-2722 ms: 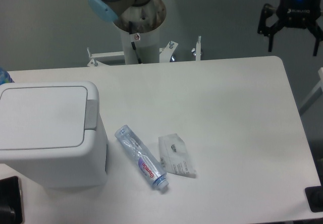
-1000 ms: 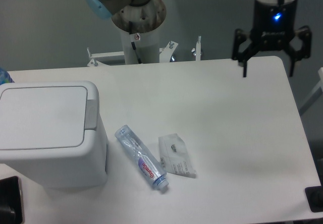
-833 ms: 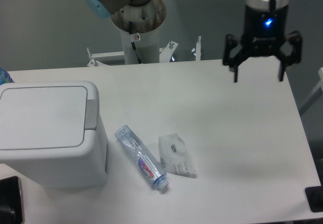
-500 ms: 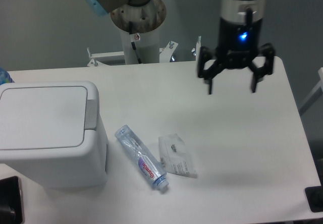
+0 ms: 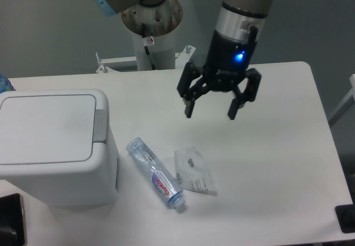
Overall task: Open the trash can
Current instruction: 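Move the open gripper across the table toward the white trash can lid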
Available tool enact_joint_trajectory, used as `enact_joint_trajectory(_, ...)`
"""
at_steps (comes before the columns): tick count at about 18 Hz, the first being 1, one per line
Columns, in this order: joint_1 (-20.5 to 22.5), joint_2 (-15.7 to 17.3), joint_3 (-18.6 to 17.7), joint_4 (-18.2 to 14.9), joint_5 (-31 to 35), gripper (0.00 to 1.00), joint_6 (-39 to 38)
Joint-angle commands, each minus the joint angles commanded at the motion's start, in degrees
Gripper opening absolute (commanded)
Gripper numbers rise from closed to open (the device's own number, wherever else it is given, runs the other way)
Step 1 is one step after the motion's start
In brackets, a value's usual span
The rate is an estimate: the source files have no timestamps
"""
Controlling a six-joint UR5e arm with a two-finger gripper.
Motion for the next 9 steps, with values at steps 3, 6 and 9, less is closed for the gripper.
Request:
enact_joint_trajectory(3, -1.14, 0.00, -1.23, 2.63, -0.10, 1.00, 0.30)
enact_joint_trajectory(6, -3.08, 0.17, -1.67, 3.87, 0.16, 1.00, 0.22)
enact_joint_trajectory(9, -4.31, 0.70, -1.85, 3.87, 1.04, 1.00, -0.04)
